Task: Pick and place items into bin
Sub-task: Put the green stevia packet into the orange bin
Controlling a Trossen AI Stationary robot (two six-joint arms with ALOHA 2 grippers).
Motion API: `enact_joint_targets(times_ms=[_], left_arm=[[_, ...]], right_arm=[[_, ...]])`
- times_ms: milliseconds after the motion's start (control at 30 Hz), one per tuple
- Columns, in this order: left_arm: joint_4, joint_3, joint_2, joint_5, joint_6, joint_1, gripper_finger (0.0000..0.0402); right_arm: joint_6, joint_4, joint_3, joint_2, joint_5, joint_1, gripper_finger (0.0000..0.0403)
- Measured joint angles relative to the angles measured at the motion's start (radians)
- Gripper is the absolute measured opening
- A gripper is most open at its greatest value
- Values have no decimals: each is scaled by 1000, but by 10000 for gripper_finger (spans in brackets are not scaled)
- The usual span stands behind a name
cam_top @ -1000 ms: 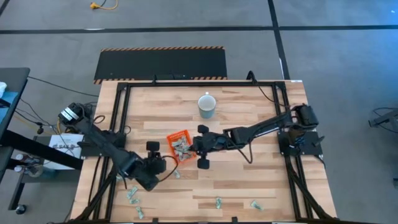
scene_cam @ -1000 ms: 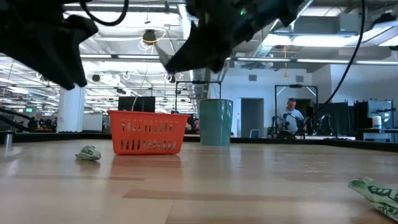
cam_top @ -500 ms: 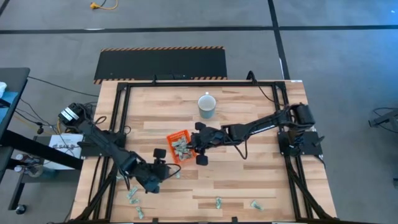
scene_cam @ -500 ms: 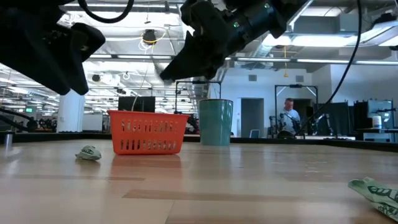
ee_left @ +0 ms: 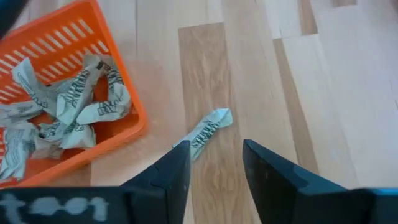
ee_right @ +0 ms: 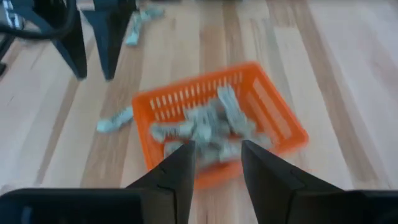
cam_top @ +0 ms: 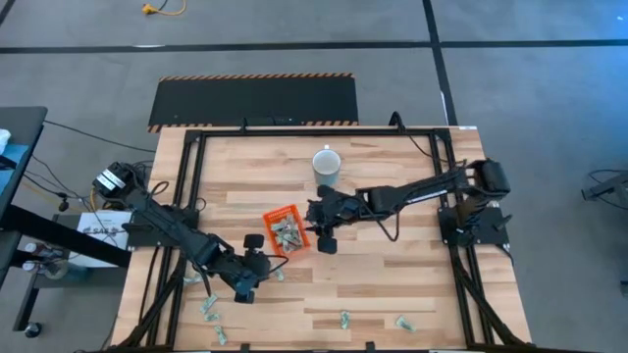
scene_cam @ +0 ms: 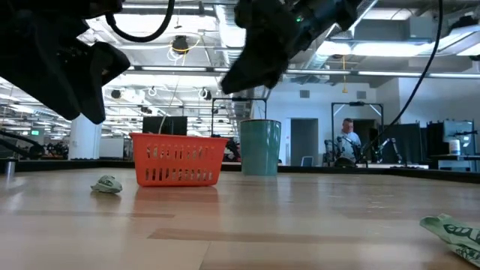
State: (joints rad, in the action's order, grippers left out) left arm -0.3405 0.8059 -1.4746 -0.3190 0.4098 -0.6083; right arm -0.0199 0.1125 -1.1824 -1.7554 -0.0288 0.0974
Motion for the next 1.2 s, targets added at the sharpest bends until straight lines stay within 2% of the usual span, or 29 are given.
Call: enact_joint_targets(times_ms=[200, 333, 400, 567, 633, 933, 1200], left_arm=[[2, 0, 0, -7, -39, 0, 186], [16, 0, -16, 0, -108, 0, 202], [36, 0, -48, 5, -150, 0, 202], [108, 4, -159, 98, -271, 15, 192], [120, 16, -188, 96, -297, 27, 188], [132, 16, -214, 121, -321, 106, 181], [168, 16, -214, 147, -319, 114, 180]], right_arm=[[-65, 197, 0, 86, 1, 5, 127], [-66, 240, 12, 116, -46, 28, 124], [-62, 241, 37, 130, -89, 42, 122], [-85, 235, 97, 167, -165, 75, 118], [-106, 238, 117, 184, -182, 86, 117], [-130, 216, 131, 200, -190, 113, 117], [-130, 194, 131, 199, -203, 125, 117]])
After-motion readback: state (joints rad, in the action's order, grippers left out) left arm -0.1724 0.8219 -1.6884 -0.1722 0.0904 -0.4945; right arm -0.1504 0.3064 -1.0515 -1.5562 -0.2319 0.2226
